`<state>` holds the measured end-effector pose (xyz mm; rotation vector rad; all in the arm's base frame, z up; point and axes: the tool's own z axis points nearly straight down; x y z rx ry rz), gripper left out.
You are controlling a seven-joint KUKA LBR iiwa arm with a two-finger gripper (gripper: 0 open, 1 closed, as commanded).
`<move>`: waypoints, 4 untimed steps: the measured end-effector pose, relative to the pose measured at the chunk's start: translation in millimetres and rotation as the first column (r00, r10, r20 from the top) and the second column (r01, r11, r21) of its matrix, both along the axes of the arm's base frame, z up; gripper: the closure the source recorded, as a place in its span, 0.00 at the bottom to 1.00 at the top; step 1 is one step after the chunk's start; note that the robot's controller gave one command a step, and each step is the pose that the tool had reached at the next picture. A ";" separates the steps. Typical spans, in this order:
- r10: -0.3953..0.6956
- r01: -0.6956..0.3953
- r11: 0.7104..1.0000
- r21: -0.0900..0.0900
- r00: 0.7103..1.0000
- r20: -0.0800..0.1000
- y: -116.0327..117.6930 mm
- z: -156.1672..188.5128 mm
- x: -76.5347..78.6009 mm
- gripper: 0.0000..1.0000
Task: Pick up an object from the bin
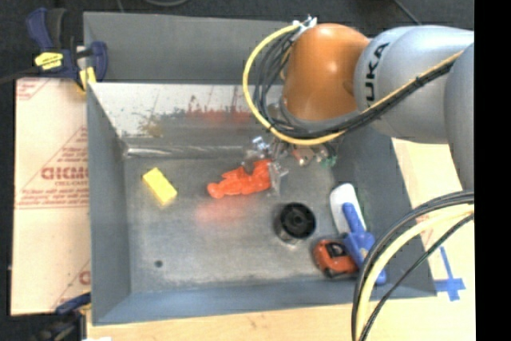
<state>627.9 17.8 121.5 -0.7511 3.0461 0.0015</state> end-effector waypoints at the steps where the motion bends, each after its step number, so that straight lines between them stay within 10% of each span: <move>1: 0.010 -0.010 1.000 0.000 1.000 0.000 37.7 70.0 -20.0 1.00; 4: -0.071 0.071 0.997 0.001 0.997 0.002 27.9 112.1 -39.4 1.00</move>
Offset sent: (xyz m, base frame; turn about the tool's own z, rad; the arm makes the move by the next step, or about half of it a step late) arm 0.0000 0.0000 0.0000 0.0000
